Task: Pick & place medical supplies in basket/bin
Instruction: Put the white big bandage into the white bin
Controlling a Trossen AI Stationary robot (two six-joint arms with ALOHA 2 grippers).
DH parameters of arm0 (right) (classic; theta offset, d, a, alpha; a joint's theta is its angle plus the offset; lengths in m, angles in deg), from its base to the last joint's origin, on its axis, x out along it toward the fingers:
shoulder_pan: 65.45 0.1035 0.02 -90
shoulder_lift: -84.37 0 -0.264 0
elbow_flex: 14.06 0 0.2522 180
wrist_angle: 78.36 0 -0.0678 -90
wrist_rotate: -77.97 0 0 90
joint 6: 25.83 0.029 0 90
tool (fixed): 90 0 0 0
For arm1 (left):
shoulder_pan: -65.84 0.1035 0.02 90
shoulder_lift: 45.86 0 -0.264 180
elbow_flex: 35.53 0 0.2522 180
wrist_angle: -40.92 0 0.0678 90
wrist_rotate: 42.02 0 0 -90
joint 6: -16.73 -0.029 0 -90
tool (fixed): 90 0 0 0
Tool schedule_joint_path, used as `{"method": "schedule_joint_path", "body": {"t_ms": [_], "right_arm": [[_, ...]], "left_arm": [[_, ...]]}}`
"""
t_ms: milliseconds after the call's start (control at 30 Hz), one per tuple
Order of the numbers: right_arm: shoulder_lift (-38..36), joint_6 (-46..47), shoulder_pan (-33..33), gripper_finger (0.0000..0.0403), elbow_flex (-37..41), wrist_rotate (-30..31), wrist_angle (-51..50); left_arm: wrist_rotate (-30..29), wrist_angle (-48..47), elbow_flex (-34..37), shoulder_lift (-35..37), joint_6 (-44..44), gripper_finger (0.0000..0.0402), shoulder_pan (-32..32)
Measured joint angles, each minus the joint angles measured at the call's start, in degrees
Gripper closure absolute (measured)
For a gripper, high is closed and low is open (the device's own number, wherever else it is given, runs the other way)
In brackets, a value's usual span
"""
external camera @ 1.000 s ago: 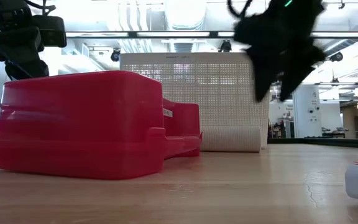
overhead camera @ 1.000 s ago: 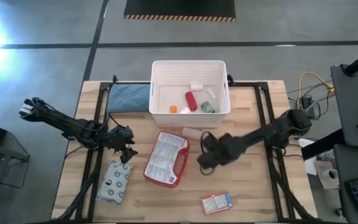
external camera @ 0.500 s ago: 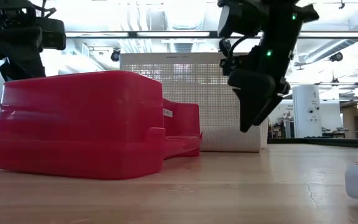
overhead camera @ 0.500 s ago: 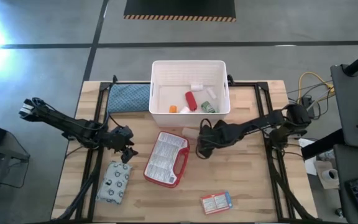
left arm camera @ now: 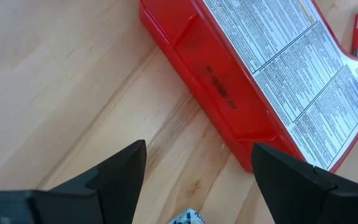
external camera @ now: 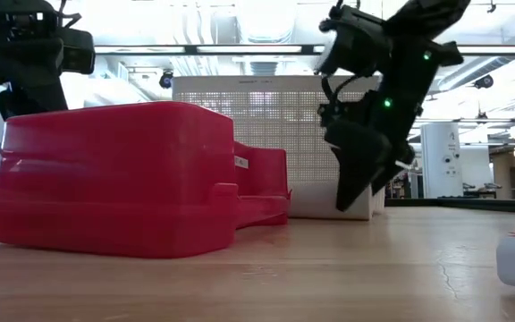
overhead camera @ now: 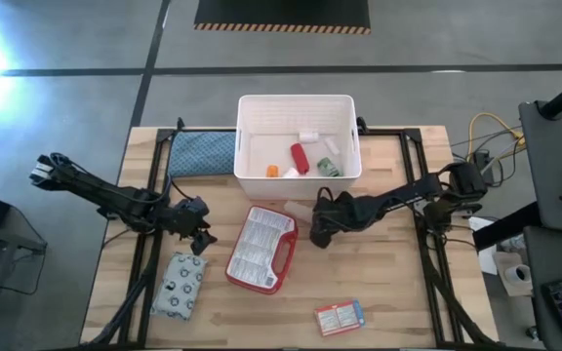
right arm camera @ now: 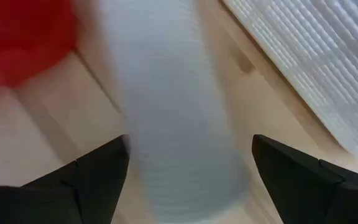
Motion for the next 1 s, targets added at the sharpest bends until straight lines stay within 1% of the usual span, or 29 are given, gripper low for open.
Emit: {"method": "schedule_joint_path", "body": {"t_ms": [100, 200, 267, 367, 467, 533, 567, 667, 733, 800, 900, 1000], "right_arm": [[-0.01, 2.93, 0.02, 0.009, 0.64, -0.83, 0.09], [-0.03, 5.61, 0.22, 0.013, 0.69, -3.36, -0.1], [-0.07, 7.11, 0.71, 0.0173, 0.67, -4.64, -0.07], [-0.09, 9.36, 2.0, 0.0249, 0.3, -5.38, -0.14], [-0.09, 11.48, 3.58, 0.0324, -1.21, -5.86, -0.32], [-0.09, 12.7, 4.57, 0.0365, -2.79, -5.84, -0.59], [-0.09, 13.5, 5.12, 0.0376, -3.91, -5.8, -1.22], [-0.24, 15.73, 7.2, 0.0382, -8.53, -5.53, -5.24], [-0.36, 17.56, 9.23, 0.0385, -13.14, -3.59, -10.6], [-0.46, 20.44, 11.44, 0.0387, -18.72, 0.24, -18.75], [-0.46, 25.52, 14.79, 0.0392, -28.17, 9.53, -30.49], [-0.53, 26.32, 16.73, 0.0393, -38.5, 20.32, -36.12]], "left_arm": [[0.0, 0.01, 0.0, -0.29, 0.2, 0.0133, -0.02], [0.0, -0.02, 0.0, -0.47, 0.87, 0.0133, -0.11], [0.0, 0.0, 0.0, -0.55, 0.87, 0.0133, -0.13], [0.0, -0.01, 0.0, -0.58, 0.87, 0.0133, -0.13], [0.0, -0.01, 0.0, -0.59, 0.87, 0.0133, -0.13], [0.0, -0.01, 0.0, -0.57, 0.87, 0.0133, -0.13], [0.0, -0.01, 0.0, -0.57, 0.87, 0.0133, -0.13], [0.0, -0.02, 0.0, -0.57, 0.87, 0.0133, -0.13], [0.0, -0.01, 0.0, -0.57, 0.86, 0.0133, -0.13], [0.0, -0.02, 0.0, -0.57, 0.84, 0.0133, -0.13], [-0.02, -0.01, 0.0, -0.57, -0.63, 0.0133, -0.13], [-0.02, -0.02, 0.0, -0.57, -1.98, 0.0133, -0.13]]}}
